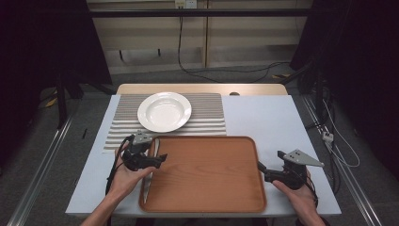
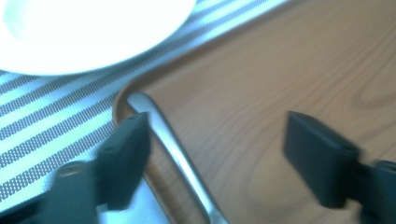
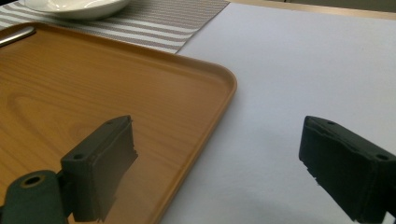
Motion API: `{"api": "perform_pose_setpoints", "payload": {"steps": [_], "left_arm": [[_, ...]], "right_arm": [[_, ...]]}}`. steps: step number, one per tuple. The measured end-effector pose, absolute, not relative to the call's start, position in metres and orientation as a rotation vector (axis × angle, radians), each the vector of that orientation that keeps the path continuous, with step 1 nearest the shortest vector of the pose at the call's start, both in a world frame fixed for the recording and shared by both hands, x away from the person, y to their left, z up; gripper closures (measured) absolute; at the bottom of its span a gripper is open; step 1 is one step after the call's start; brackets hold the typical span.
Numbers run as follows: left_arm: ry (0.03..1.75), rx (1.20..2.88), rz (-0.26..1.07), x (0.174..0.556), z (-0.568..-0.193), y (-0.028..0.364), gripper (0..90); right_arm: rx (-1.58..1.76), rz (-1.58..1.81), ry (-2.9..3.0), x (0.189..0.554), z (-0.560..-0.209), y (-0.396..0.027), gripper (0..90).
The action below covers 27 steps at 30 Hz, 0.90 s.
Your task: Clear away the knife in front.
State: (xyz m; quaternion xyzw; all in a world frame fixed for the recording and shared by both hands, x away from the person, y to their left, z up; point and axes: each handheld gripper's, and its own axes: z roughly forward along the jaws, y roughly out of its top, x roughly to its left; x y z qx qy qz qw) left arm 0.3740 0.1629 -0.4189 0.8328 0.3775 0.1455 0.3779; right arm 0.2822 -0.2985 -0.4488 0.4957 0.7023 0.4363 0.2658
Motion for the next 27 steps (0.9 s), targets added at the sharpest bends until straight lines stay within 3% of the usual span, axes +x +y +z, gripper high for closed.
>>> {"api": "perform_pose_setpoints", "payload": {"steps": [2, 6, 27], "left_arm": [[0.974, 2.092, 0.320, 0.374, -0.416, 0.165, 10.1], [0.940, 2.070, 0.339, 0.368, -0.407, 0.170, 5.8], [1.043, 1.974, 0.503, 0.334, -0.419, 0.208, 5.9]], "right_arm": [[1.339, 1.179, 1.896, 0.282, -0.449, -0.299, 10.5], [1.341, 1.180, 1.895, 0.282, -0.449, -0.299, 10.5], [1.351, 1.177, 1.882, 0.278, -0.448, -0.301, 10.5]]}}
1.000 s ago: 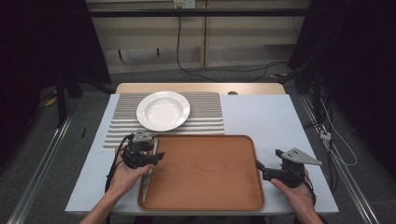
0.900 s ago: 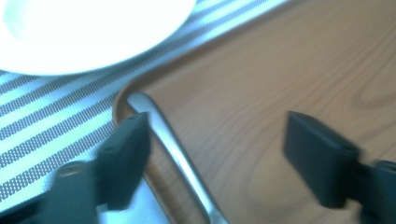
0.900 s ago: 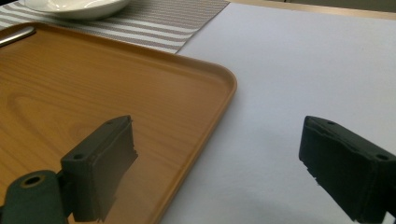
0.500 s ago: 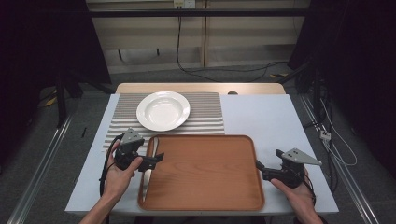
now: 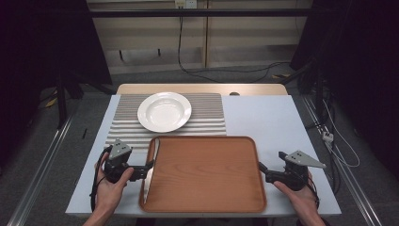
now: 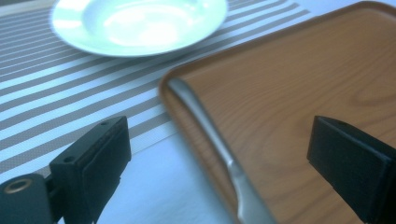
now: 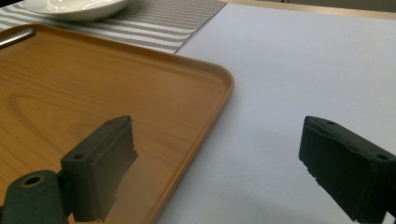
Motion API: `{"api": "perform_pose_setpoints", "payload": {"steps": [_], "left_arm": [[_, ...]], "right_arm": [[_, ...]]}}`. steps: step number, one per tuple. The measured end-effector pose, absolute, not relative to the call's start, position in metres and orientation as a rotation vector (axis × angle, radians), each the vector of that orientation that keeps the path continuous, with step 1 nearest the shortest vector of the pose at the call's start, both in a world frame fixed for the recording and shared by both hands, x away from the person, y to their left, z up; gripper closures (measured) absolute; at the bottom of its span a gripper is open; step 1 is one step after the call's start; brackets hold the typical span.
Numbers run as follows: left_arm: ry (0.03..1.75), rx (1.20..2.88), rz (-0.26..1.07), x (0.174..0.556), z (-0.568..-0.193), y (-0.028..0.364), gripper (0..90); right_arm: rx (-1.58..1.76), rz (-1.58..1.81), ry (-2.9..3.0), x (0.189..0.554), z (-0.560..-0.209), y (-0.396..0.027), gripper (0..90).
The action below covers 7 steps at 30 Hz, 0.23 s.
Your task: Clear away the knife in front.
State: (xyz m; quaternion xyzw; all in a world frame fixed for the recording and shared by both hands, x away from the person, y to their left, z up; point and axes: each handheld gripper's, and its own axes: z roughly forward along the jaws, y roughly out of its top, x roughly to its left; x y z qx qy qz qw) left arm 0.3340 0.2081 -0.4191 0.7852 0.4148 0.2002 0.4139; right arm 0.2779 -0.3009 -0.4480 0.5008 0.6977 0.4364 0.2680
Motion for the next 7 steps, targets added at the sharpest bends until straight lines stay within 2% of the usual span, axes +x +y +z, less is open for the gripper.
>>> {"api": "perform_pose_setpoints", "payload": {"steps": [7], "left_arm": [[1.072, 1.947, 0.498, 0.329, -0.427, 0.221, 6.2]], "right_arm": [[1.366, 1.172, 1.868, 0.276, -0.448, -0.303, 10.5]]}}
